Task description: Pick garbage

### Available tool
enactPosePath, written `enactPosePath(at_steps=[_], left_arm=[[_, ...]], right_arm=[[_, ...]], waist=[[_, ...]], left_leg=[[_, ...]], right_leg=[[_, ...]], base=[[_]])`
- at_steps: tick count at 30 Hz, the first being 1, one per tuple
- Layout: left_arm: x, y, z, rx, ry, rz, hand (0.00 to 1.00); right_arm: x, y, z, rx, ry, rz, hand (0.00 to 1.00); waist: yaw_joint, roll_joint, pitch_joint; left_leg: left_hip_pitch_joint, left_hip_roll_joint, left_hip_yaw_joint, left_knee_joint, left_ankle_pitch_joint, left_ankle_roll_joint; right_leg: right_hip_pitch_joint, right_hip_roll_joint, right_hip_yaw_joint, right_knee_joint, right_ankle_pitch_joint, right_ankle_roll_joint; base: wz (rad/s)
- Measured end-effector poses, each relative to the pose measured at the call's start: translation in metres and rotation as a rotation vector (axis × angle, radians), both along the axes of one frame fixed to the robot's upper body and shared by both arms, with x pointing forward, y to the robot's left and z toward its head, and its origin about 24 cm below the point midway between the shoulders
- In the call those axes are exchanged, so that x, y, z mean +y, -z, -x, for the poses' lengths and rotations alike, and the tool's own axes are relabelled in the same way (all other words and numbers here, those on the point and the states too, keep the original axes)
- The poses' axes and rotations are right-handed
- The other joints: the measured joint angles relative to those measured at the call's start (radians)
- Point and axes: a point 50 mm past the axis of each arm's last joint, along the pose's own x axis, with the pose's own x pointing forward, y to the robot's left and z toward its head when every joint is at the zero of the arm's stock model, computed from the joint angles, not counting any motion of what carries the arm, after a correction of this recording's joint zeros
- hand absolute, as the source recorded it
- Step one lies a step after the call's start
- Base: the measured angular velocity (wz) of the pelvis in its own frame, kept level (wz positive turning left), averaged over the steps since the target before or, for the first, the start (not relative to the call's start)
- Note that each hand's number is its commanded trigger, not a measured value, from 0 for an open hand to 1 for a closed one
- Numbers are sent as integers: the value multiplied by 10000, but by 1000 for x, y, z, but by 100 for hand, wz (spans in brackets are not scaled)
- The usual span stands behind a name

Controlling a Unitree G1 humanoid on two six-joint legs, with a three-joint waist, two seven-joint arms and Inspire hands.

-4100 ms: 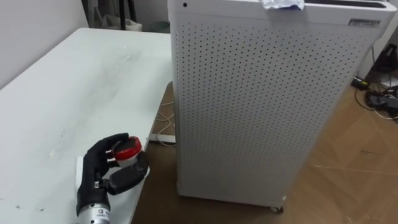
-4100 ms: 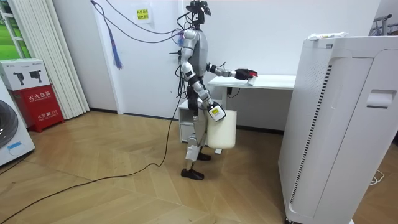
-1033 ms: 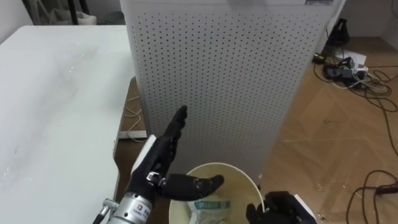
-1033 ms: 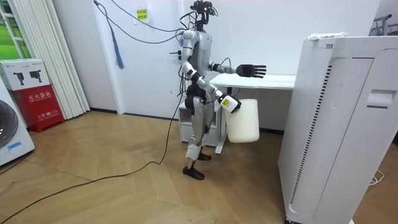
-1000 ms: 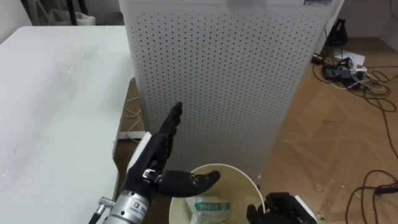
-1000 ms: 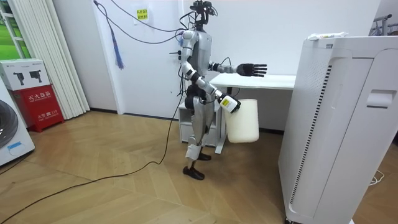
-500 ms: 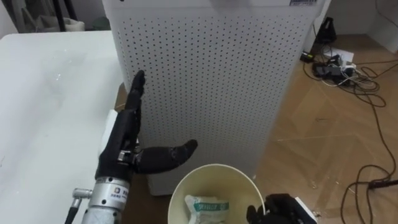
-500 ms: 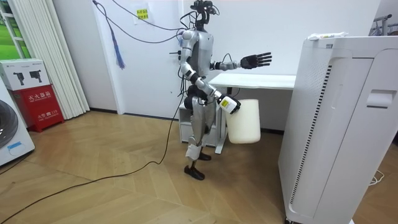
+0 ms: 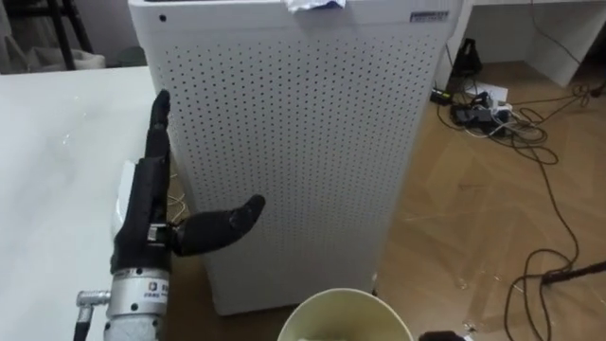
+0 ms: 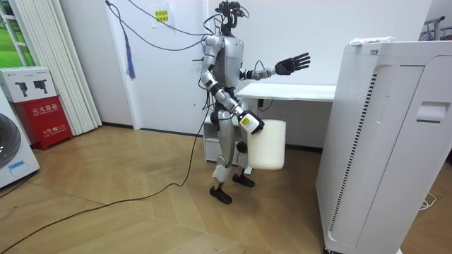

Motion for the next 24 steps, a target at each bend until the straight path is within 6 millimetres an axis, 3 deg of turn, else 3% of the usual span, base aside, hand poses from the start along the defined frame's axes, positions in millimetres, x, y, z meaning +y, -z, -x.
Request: enactPosePath(at_steps=[4,7,9,11,14,17,24], left_arm=[[-3,-6,0,-538,52,-489,0],[-3,-14,0,-984,-49,-759,0],[-5,-22,-2,-1560,-57,-874,0],[-4,-25,-2,-1840,-208,-981,0],[-2,-32,-1,-2296,-327,-1184,0],[1,-34,-1,-2435,-425,-1505,0],[-2,-41,2,-3086,-882,-2240,0]], right_arm=[[3,0,0,-21,40,-25,100],[4,-2,-3,-143,30,-27,100],[6,-2,-5,-168,-108,-83,100],[10,-2,-5,-152,-262,-150,100],[15,-1,-5,-190,-308,-296,100],[16,-1,-5,-177,-386,-378,100],[12,-3,-7,-227,-542,-248,100]], waist=[[-70,20,15],[-19,24,15],[73,86,54],[129,212,70],[19,319,114],[22,328,108],[-36,385,71]], left_leg=[[83,-121,26,152,-252,131],[145,-315,63,724,-843,300],[382,-379,356,950,-1098,457],[588,-385,459,1043,-1330,556],[626,-375,469,966,-1424,673],[604,-392,456,845,-1422,703],[815,-377,242,434,-1399,667]], right_leg=[[158,-162,-55,39,-175,146],[-24,-574,-249,1121,-625,344],[-345,-906,-549,2259,-621,403],[-218,-988,-656,2390,-603,436],[102,-976,-894,1571,-553,524],[406,-898,-890,633,-449,671],[1417,-603,-898,-1460,-63,807]], base=[[4],[-5],[-22],[-21],[-4],[-6],[-4]])
